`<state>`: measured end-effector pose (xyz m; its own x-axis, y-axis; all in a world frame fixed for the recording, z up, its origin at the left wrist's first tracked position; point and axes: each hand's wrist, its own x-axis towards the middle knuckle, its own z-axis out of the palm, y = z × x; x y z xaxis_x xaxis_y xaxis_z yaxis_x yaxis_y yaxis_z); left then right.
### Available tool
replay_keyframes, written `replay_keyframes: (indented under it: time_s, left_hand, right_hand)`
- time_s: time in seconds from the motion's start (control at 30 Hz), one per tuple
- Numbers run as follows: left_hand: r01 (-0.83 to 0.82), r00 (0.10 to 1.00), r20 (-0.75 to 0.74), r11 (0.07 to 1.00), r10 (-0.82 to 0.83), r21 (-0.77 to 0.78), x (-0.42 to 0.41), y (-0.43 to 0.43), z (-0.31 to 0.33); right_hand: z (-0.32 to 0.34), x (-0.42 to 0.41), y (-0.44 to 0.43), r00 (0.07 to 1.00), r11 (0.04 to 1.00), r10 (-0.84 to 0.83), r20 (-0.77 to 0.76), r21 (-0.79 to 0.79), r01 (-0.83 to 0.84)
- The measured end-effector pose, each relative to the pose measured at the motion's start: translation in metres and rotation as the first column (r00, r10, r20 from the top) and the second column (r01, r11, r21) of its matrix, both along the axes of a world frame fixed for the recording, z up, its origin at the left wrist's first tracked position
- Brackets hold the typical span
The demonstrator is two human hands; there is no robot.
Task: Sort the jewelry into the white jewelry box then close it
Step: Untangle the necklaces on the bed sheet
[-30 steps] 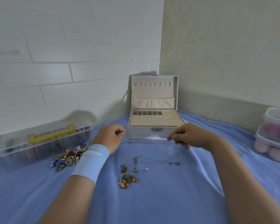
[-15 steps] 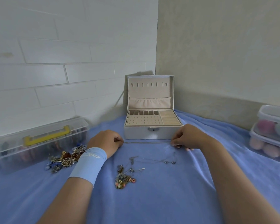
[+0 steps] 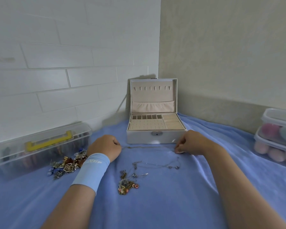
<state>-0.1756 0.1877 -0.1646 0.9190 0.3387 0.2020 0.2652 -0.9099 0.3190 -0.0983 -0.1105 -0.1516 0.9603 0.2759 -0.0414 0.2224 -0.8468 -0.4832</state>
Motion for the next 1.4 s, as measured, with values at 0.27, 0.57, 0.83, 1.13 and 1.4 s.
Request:
replay_keyframes:
  time_s: [0.27, 0.57, 0.83, 1.13, 1.4]
  left_hand:
    - [0.025, 0.995, -0.098, 0.993, -0.014, 0.118, -0.003, -0.003, 0.004]
    - [0.296, 0.955, -0.014, 0.954, -0.296, 0.054, 0.007, -0.014, -0.006]
    - [0.306, 0.947, 0.076, 0.949, -0.312, 0.078, -0.004, -0.020, 0.011]
    - [0.418, 0.840, -0.319, 0.898, -0.440, -0.137, -0.021, -0.039, 0.017]
    - [0.355, 0.850, -0.404, 0.934, -0.338, -0.034, -0.022, -0.028, 0.026]
  right_hand:
    - [-0.001, 0.003, -0.001, 0.999, 1.000, -0.008, 0.039, -0.013, 0.008]
    - [0.000, 0.000, 0.002, 0.996, 0.991, -0.013, 0.091, -0.131, 0.025]
    - [0.011, -0.018, 0.020, 0.988, 0.996, 0.084, 0.130, -0.048, -0.079]
    - [0.017, -0.043, 0.041, 0.935, 0.939, 0.285, -0.210, -0.134, -0.316]
    - [0.021, -0.043, 0.036, 0.912, 0.919, 0.368, -0.180, 0.217, -0.328]
